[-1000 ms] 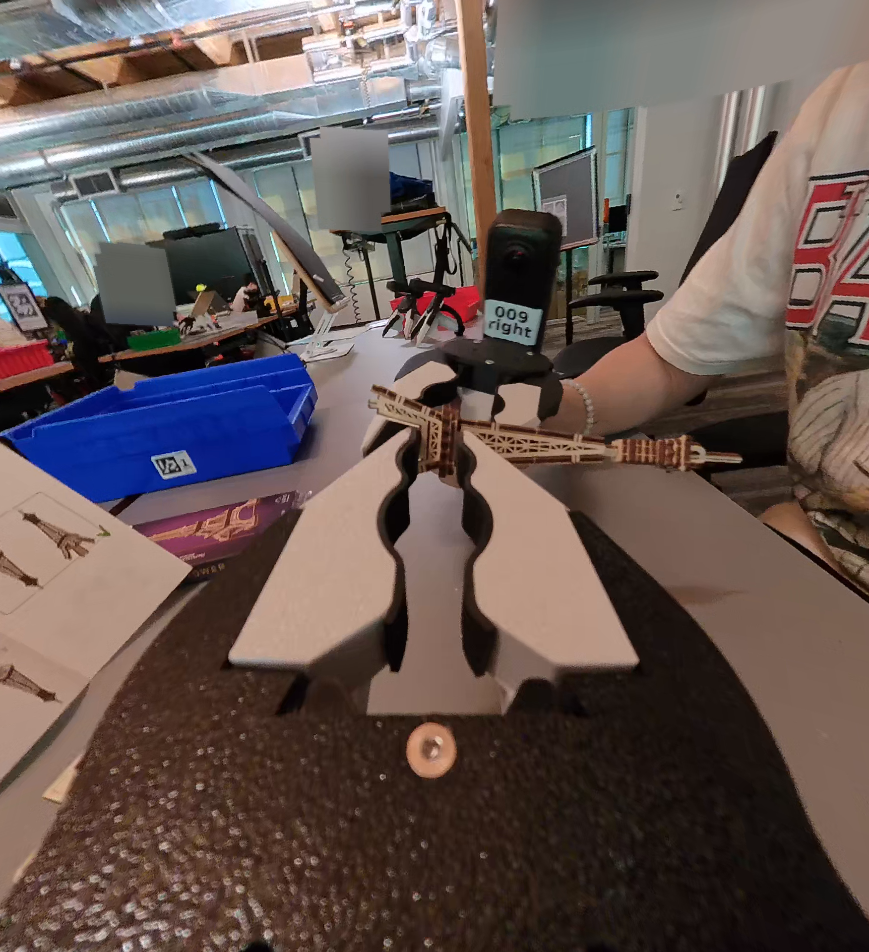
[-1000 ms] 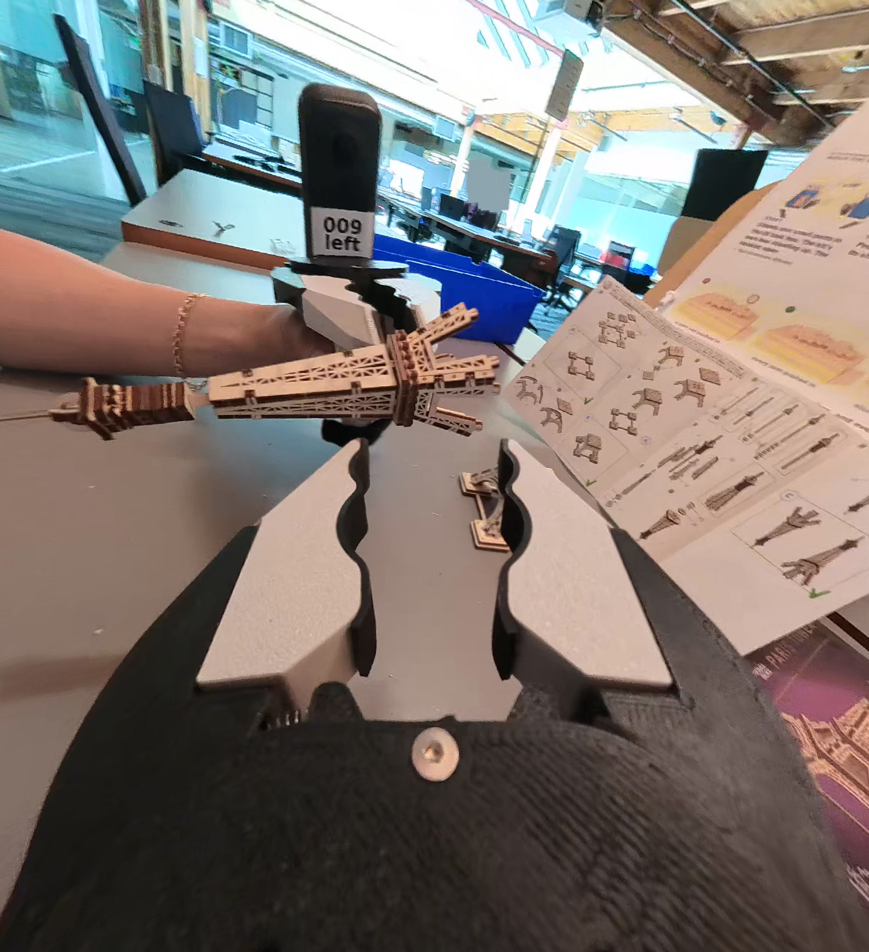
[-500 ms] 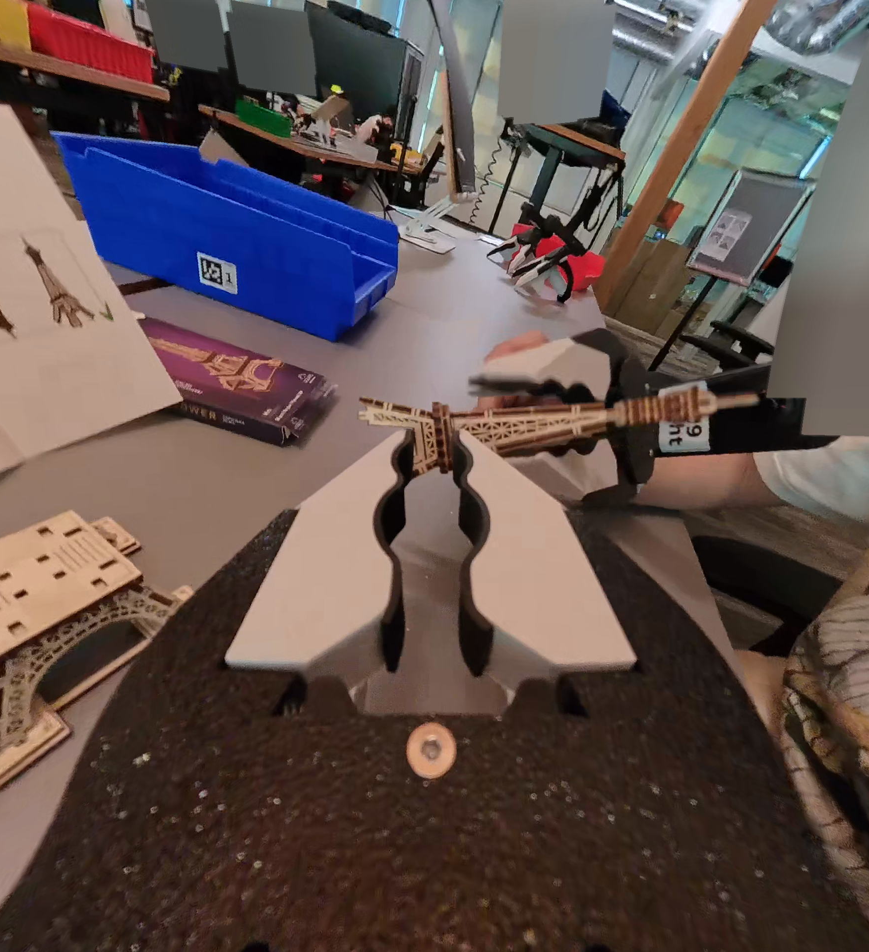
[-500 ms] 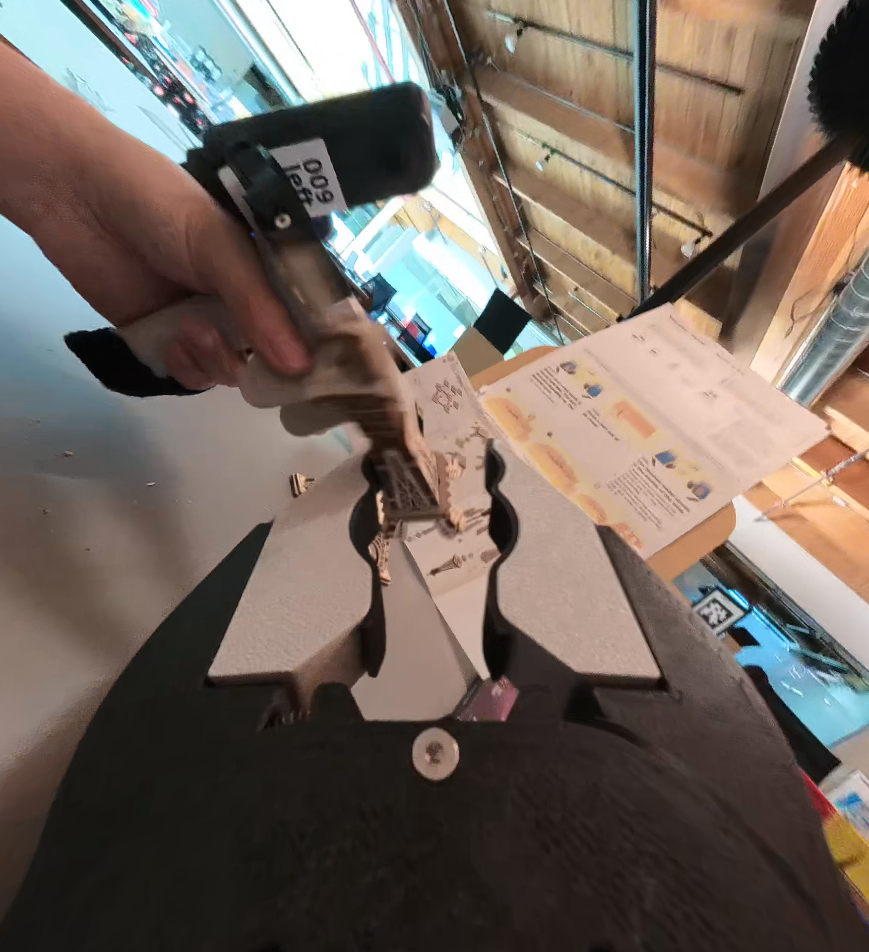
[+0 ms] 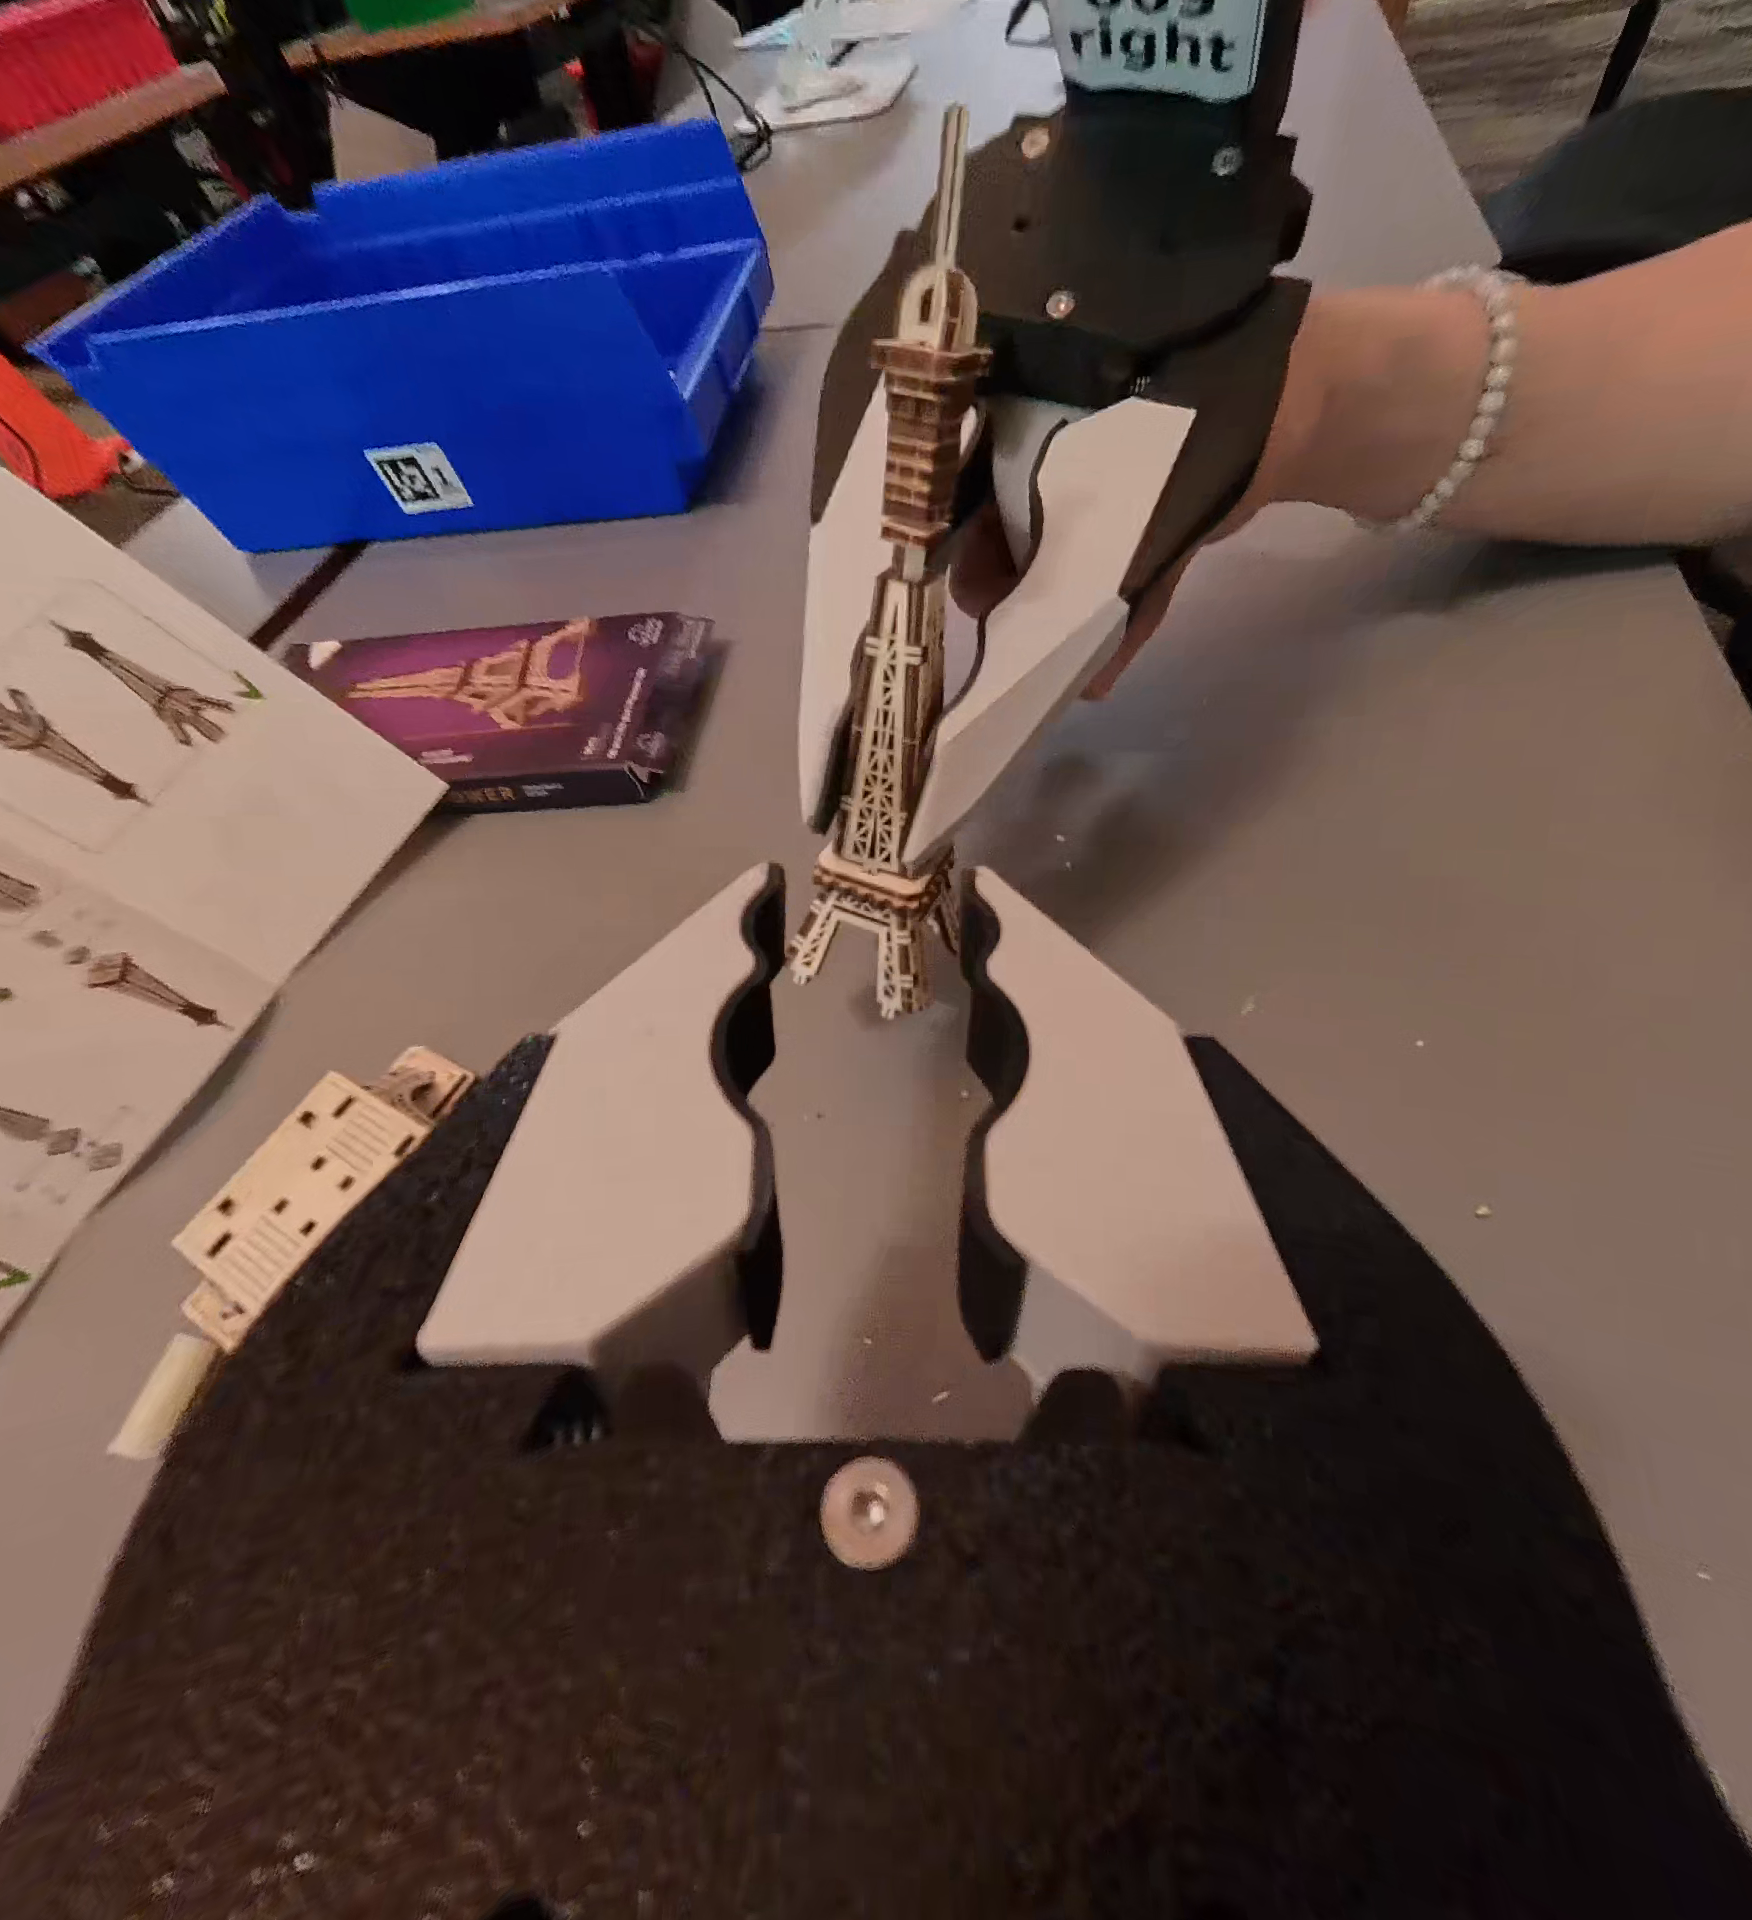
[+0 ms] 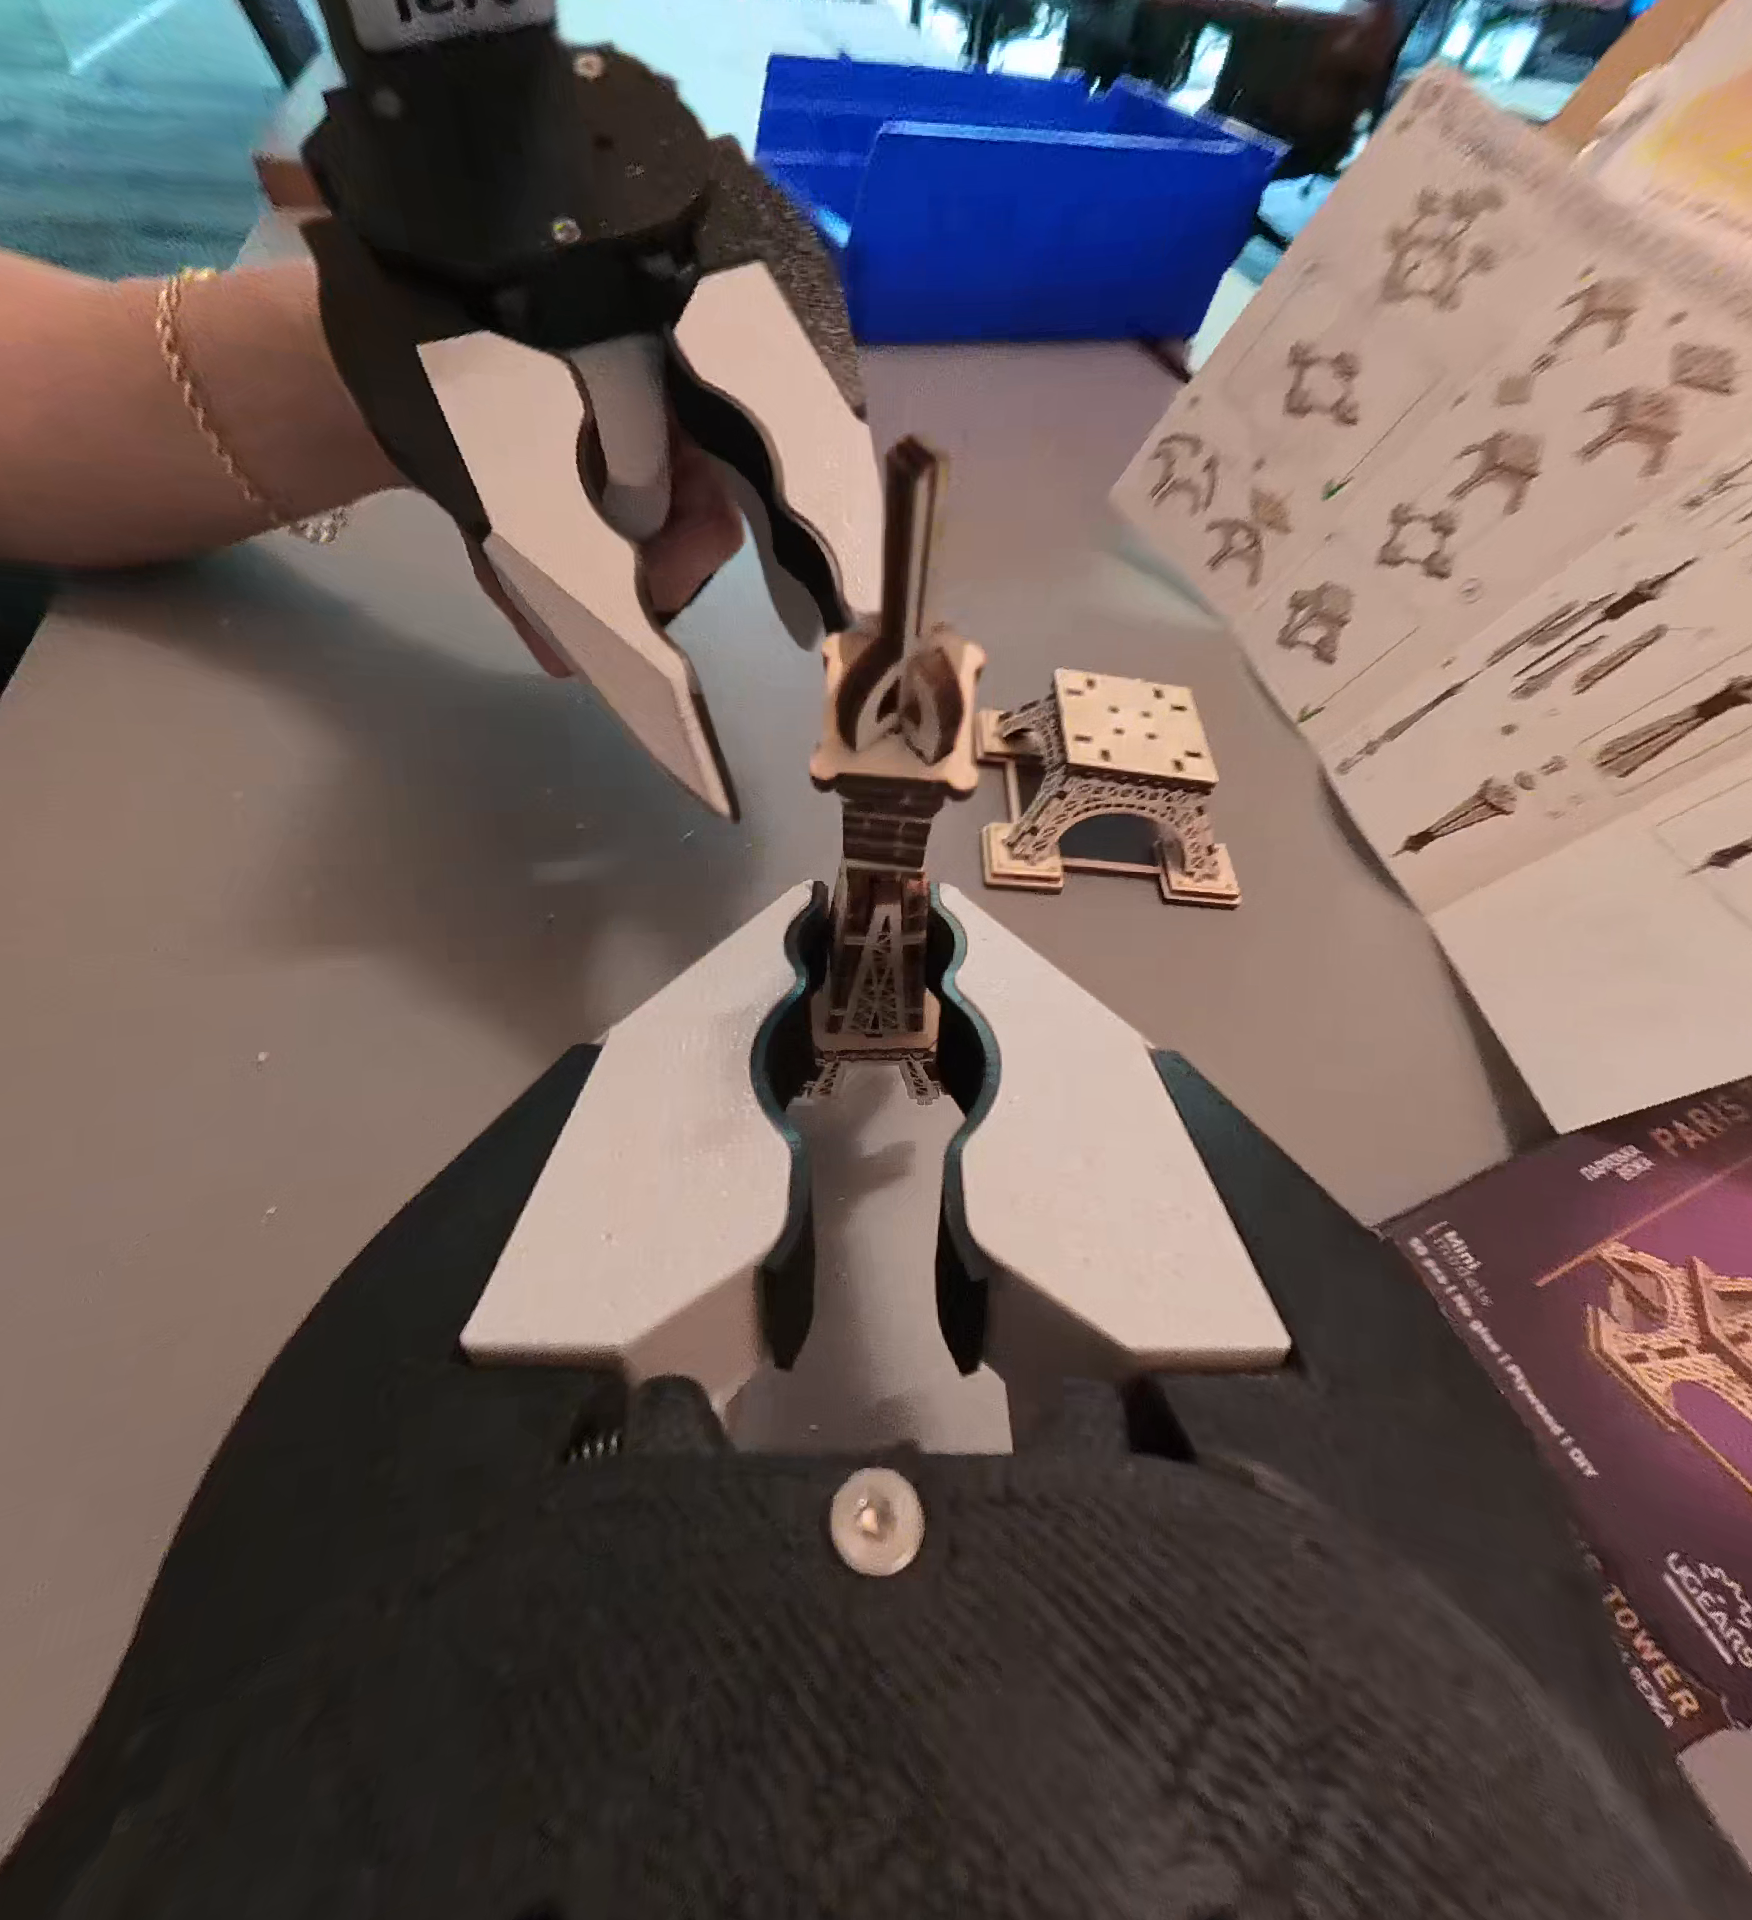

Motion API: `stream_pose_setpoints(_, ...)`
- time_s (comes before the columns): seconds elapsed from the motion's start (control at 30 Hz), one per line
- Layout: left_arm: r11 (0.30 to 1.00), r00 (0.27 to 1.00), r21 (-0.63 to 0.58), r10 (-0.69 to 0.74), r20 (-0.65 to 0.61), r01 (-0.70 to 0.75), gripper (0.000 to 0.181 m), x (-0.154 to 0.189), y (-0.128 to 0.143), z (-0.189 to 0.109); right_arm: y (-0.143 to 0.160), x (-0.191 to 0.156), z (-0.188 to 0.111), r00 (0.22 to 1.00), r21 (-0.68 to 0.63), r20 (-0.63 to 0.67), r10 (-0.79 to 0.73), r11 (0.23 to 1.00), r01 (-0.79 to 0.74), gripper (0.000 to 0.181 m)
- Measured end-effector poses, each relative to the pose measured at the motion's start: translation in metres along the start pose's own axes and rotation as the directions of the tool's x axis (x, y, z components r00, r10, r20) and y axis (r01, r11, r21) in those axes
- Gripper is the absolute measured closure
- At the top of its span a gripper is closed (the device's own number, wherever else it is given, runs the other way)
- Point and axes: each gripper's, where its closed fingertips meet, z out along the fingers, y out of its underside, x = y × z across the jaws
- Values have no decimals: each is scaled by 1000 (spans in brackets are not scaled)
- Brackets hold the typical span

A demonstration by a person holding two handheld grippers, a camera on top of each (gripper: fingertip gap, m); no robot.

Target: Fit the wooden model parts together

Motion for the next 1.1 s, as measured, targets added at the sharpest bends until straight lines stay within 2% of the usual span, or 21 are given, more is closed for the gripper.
stream_pose_setpoints(0.17, 994, 999, -105, -8, -35, 4, 150, 5, 22, 9, 17, -4, 11, 1000, -98, 5, 6, 995, -5, 165)
stream_pose_setpoints(0.27, 993, 999, -110, -40, -33, 36, 150, 1, 26, 9, 21, 1, 13, 999, -95, -26, 19, 995, -21, 142)
stream_pose_setpoints(0.5, 991, 999, -130, -21, 38, 26, 149, -20, 29, 3, 42, 8, 15, 997, -148, -44, 57, 987, -63, 134)
stream_pose_setpoints(0.6, 992, 999, -119, -30, 37, 34, 149, -23, 26, 8, 47, 14, 18, 994, -184, -107, 28, 982, -48, 133)
stream_pose_setpoints(0.73, 990, 998, -138, -36, 43, 41, 143, -27, 22, 16, 54, 12, 22, 993, -235, -113, -27, 972, -1, 135)
stream_pose_setpoints(0.87, 966, 994, -252, 84, 77, -62, 135, -44, 32, 2, 57, 11, 24, 991, -262, -120, -55, 965, 21, 136)
stream_pose_setpoints(0.93, 945, 981, -307, 153, 120, -110, 128, -65, 38, -12, 57, 13, 23, 990, -261, -130, -61, 965, 25, 136)
stream_pose_setpoints(1.0, 938, 968, -312, 202, 148, -148, 125, -87, 37, -22, 57, 13, 23, 991, -253, -123, -49, 967, 16, 136)
stream_pose_setpoints(1.1, 923, 975, -347, 206, 83, -166, 119, -101, 45, -28, 56, 16, 22, 991, -243, -132, -30, 970, -3, 136)
